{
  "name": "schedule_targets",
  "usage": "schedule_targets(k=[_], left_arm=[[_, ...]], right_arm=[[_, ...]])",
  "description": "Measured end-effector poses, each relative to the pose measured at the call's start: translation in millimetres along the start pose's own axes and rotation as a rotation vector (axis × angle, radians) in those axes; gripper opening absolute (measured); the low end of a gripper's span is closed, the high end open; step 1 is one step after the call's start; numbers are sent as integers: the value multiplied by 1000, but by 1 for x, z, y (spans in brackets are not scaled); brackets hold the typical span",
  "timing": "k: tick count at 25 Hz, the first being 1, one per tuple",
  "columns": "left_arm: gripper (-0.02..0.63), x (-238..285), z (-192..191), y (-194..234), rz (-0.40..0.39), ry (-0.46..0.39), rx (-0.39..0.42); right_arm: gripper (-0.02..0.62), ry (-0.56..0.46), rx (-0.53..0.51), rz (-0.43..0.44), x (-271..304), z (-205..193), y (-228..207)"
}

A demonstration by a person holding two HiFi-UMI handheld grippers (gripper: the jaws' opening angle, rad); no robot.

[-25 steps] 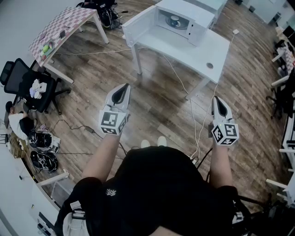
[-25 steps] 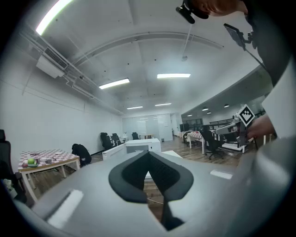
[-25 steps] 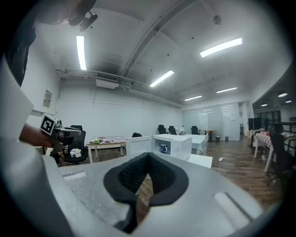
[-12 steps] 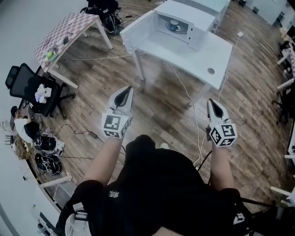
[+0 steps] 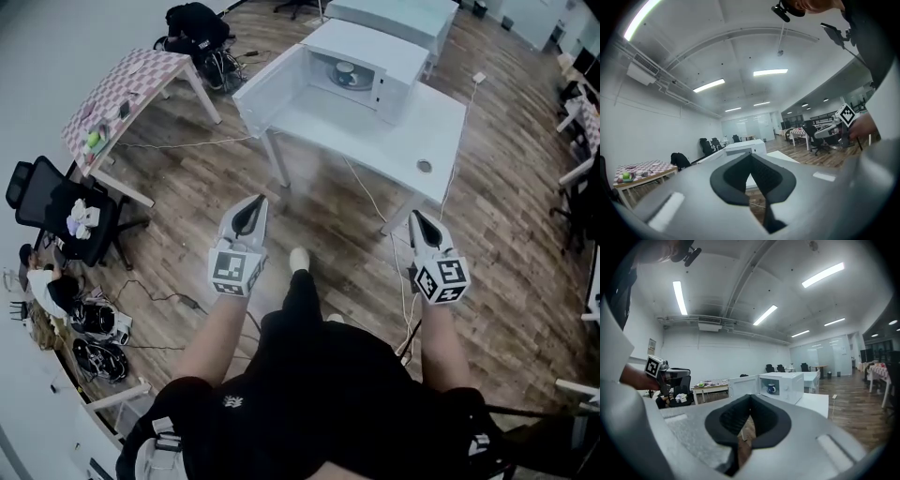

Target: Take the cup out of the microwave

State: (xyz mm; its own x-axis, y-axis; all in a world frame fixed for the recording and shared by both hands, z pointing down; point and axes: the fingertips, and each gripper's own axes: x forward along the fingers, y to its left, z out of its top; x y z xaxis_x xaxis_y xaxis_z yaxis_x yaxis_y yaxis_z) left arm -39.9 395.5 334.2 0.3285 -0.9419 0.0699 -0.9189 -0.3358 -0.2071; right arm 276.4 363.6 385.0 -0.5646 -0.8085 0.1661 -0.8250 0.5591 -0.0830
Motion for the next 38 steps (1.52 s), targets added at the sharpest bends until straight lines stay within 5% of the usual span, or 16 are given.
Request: schedule_targets(k=[23, 30, 38], left_arm=[[3, 272, -8, 173, -180, -66, -35], [3, 318, -9, 201, -268, -106, -35], [3, 376, -12, 206, -324, -130, -49]], right_arm=[[0, 36, 6, -129, 281, 61, -50], [0, -25, 56, -151, 354, 78, -47], [0, -12, -44, -226, 398, 92, -65]])
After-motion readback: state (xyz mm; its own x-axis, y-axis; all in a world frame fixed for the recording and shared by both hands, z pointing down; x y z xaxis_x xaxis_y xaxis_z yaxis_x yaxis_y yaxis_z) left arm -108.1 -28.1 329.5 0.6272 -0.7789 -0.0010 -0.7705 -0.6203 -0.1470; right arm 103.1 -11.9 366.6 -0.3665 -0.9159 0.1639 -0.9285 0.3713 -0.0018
